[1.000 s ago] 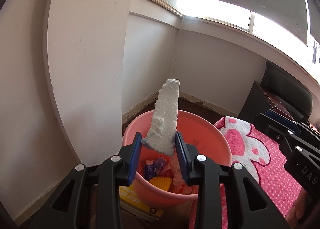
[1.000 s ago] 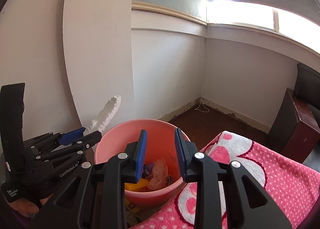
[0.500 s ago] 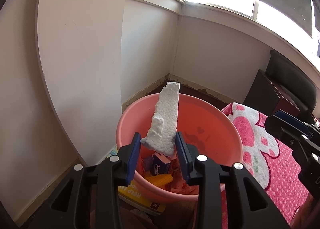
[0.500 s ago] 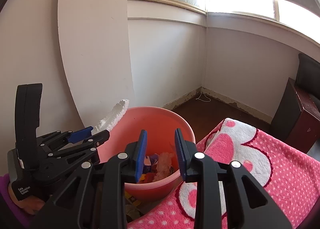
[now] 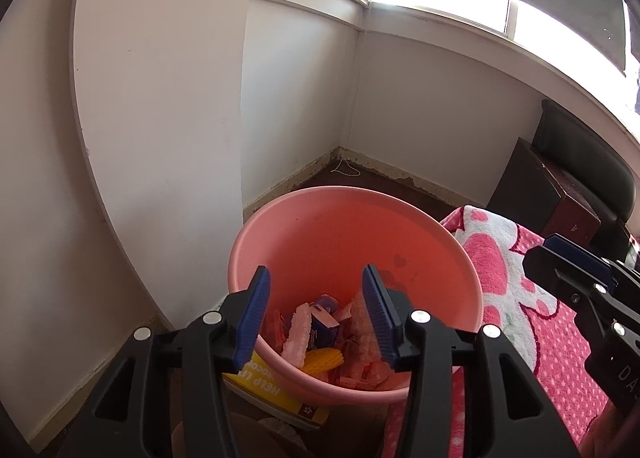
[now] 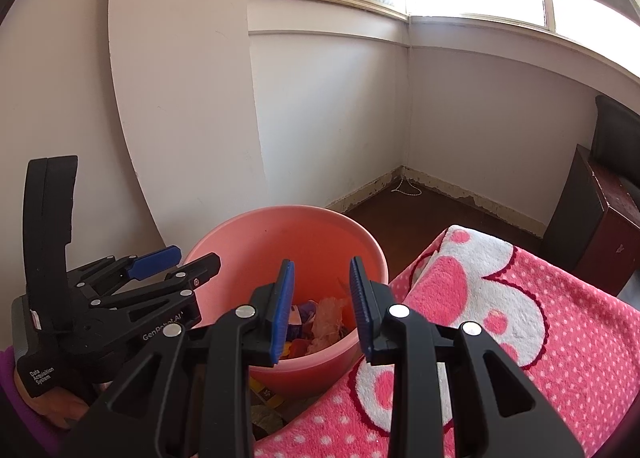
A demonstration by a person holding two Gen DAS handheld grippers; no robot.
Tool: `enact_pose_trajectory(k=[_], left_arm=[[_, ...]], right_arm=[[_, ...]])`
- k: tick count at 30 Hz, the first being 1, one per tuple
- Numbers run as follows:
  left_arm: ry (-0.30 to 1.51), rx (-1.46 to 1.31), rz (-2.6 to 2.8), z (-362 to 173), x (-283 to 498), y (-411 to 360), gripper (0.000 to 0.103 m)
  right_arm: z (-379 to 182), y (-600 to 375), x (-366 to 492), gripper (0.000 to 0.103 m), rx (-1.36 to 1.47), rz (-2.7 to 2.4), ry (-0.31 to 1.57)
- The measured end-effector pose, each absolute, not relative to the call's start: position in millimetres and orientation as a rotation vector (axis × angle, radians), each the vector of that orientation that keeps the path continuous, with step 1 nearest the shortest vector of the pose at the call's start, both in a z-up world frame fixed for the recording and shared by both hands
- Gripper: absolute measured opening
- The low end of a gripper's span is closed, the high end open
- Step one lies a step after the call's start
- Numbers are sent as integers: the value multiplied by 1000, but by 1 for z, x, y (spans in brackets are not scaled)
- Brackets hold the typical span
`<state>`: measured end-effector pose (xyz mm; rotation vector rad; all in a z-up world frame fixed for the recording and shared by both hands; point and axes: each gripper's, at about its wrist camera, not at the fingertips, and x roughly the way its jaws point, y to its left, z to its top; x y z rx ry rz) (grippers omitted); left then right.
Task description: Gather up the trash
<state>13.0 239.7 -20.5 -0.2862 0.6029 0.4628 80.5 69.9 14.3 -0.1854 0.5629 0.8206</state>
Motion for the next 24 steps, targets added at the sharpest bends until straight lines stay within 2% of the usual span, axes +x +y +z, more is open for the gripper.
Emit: enact_pose_trajectory(k=[3, 6, 9, 18, 19, 20, 21, 24], left_arm=[[598, -285, 458, -16, 12, 237, 47], [596, -282, 448, -12, 10, 234, 55], [600, -270, 443, -8, 8, 229, 58], [579, -261, 437, 7, -2, 218, 61], [576, -263, 435, 9, -4, 217, 62], [573, -266, 435, 11, -6, 216, 62], [572, -268, 435, 13, -8, 215, 62], [567, -272, 436, 17, -12, 211, 63]], right_arm=[[15, 68, 79, 29, -183, 823, 564], [15, 66, 78, 29, -181, 828, 564], [15, 64, 78, 29, -177, 836, 566], [15, 52, 71, 29, -177, 838, 568], [16, 51, 69, 32, -181, 834, 564], [16, 49, 67, 41, -183, 834, 560], [17, 47, 65, 44, -181, 837, 555], [20, 41, 59, 48, -178, 848, 544]])
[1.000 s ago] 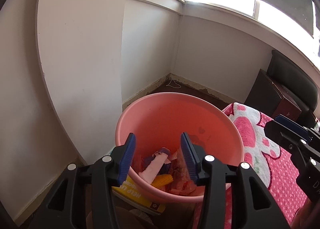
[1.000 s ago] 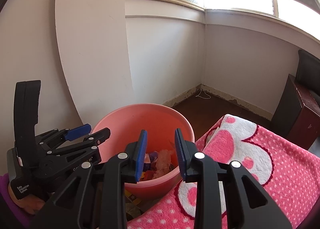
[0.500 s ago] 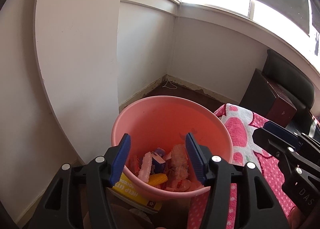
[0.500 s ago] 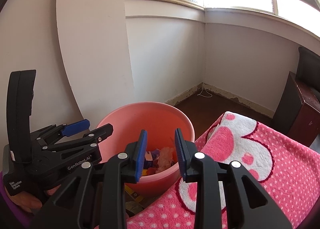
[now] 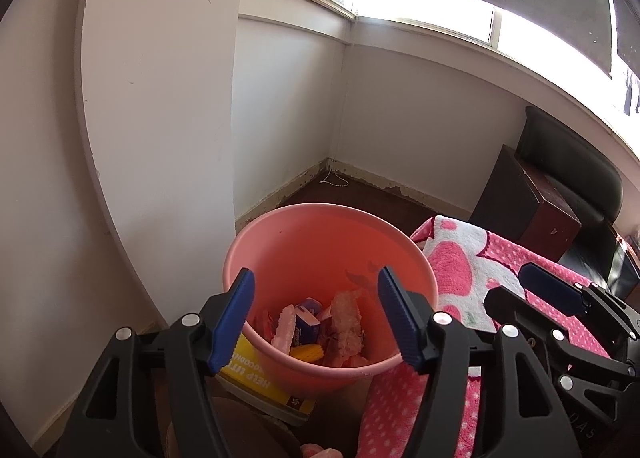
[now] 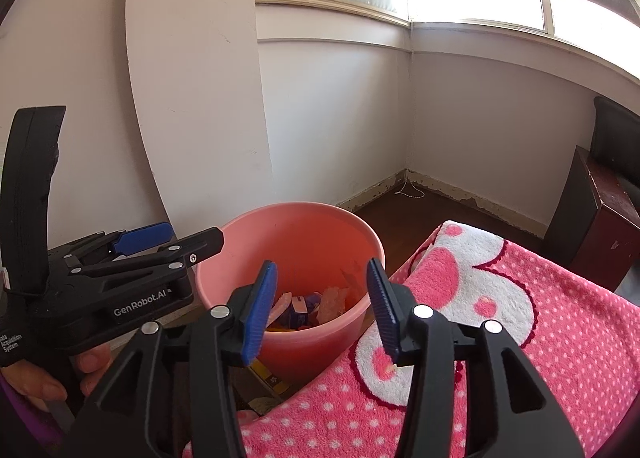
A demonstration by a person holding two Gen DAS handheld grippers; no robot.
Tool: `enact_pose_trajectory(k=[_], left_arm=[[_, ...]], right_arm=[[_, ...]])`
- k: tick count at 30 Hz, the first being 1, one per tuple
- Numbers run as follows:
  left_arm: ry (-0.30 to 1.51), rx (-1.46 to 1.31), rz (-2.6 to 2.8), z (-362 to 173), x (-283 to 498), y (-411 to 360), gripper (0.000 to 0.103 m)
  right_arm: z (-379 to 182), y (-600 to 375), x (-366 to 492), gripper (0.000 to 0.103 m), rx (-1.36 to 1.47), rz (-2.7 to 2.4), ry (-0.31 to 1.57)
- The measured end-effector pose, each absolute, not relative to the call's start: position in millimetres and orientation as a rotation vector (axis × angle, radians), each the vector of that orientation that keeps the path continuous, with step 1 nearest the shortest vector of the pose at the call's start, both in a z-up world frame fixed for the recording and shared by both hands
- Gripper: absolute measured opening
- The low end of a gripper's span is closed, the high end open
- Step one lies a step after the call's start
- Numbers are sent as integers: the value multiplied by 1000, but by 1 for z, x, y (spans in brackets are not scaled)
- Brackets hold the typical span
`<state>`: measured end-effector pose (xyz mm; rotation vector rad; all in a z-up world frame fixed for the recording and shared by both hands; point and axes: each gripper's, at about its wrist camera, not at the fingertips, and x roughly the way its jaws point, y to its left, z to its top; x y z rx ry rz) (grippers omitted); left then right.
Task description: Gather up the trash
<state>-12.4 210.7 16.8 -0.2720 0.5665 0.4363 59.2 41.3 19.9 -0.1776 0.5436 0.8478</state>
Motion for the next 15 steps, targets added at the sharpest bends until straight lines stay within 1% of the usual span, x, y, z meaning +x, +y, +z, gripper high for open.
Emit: enact_pose_trajectory(k=[9, 11, 15], left_arm=[[537, -249, 450, 28, -24, 194, 63], [530, -243, 450, 29, -28, 191, 63], [521, -241, 452, 31, -34, 186, 63]], right_arm=[[22, 31, 46, 50, -184, 855, 554], [23, 28, 43, 56, -182, 850, 547], [24, 23, 39, 57, -169, 847, 548]])
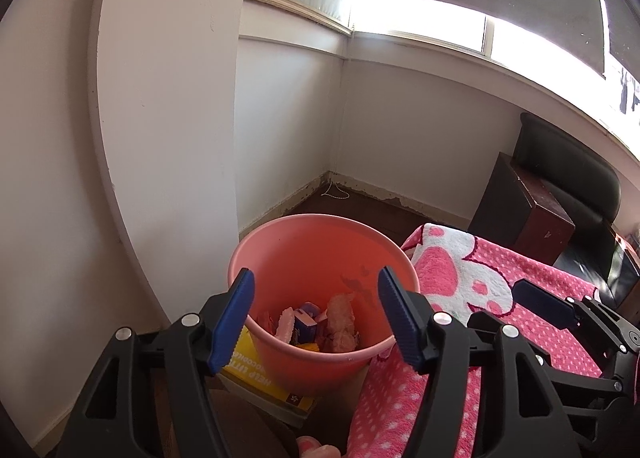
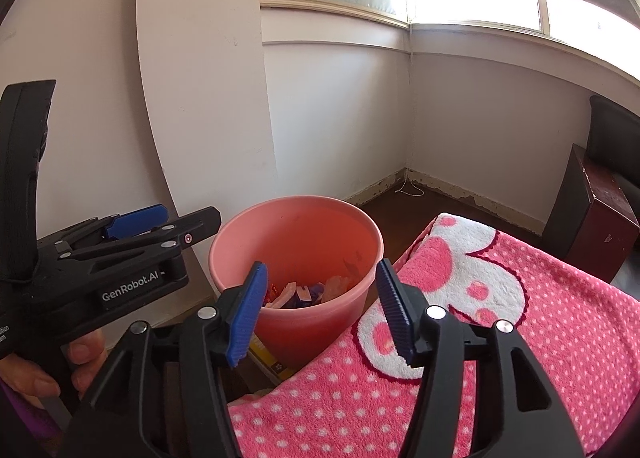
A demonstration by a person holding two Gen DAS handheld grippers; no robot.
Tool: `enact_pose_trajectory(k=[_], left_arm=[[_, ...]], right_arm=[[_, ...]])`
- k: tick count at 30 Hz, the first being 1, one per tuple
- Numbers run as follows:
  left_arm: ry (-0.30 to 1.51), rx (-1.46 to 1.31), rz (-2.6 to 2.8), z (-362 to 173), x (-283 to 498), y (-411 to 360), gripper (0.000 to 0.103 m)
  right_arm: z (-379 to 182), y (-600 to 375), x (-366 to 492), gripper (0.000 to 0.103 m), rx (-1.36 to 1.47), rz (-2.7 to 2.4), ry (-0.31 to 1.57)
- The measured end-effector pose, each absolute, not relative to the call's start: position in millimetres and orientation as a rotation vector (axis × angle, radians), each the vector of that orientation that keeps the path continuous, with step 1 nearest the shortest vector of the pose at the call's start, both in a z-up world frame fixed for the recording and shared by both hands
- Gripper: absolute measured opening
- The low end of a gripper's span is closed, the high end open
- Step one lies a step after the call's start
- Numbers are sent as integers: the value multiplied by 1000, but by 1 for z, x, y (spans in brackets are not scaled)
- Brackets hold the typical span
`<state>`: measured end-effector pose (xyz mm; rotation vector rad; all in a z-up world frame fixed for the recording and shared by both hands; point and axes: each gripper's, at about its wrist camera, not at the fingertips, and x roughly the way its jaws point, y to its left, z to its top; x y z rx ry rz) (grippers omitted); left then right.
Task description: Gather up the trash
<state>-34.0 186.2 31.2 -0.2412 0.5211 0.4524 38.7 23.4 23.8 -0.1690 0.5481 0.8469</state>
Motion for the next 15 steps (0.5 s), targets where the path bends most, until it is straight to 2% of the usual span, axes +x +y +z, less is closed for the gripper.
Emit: enact_pose_trajectory(k=[15], left_arm=[[506, -238, 467, 35, -53, 170, 63]], right_arm=[[31, 10, 23, 57, -153, 809, 532]])
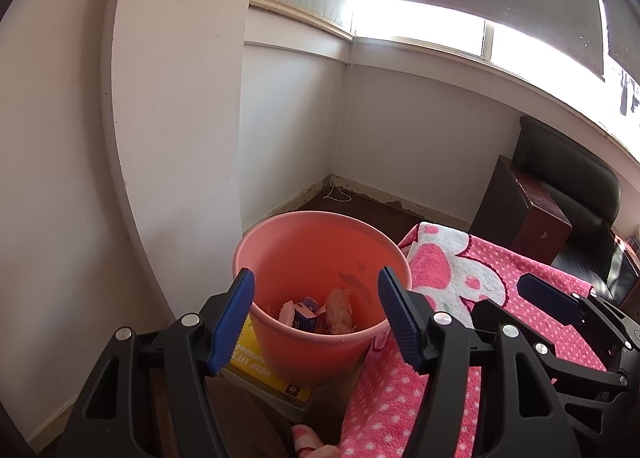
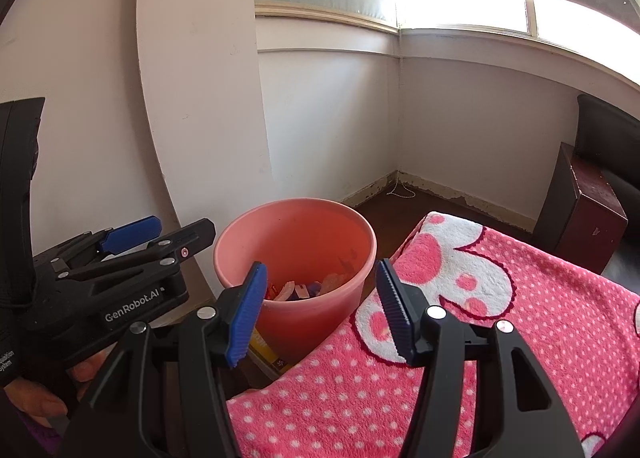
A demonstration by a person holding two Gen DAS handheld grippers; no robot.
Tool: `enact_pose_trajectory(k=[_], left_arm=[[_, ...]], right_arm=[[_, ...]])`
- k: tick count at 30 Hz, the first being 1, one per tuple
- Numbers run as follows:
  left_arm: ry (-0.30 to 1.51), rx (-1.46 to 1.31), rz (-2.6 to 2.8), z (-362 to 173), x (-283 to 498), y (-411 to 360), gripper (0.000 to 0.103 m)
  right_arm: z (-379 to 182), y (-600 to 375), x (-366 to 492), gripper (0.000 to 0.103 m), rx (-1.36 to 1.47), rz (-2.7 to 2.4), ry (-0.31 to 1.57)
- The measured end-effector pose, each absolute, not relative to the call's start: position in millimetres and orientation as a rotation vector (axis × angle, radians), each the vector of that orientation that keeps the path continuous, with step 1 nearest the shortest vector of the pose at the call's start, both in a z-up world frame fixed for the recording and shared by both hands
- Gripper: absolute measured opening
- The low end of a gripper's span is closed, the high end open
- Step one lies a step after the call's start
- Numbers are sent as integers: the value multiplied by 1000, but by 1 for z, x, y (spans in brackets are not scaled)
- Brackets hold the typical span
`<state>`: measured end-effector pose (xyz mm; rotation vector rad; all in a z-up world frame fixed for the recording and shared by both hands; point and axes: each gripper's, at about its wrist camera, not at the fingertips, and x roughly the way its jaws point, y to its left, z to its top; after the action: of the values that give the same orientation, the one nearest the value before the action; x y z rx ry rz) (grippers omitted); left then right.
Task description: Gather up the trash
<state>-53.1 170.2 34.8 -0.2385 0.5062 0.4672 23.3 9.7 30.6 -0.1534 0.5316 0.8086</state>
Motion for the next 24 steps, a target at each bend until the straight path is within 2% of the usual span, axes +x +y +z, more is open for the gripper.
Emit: enact_pose_trajectory(k=[24], left_arm=[[516, -234, 478, 19, -82, 149, 63]], right_arm=[[16, -8, 5, 57, -156, 772, 558]])
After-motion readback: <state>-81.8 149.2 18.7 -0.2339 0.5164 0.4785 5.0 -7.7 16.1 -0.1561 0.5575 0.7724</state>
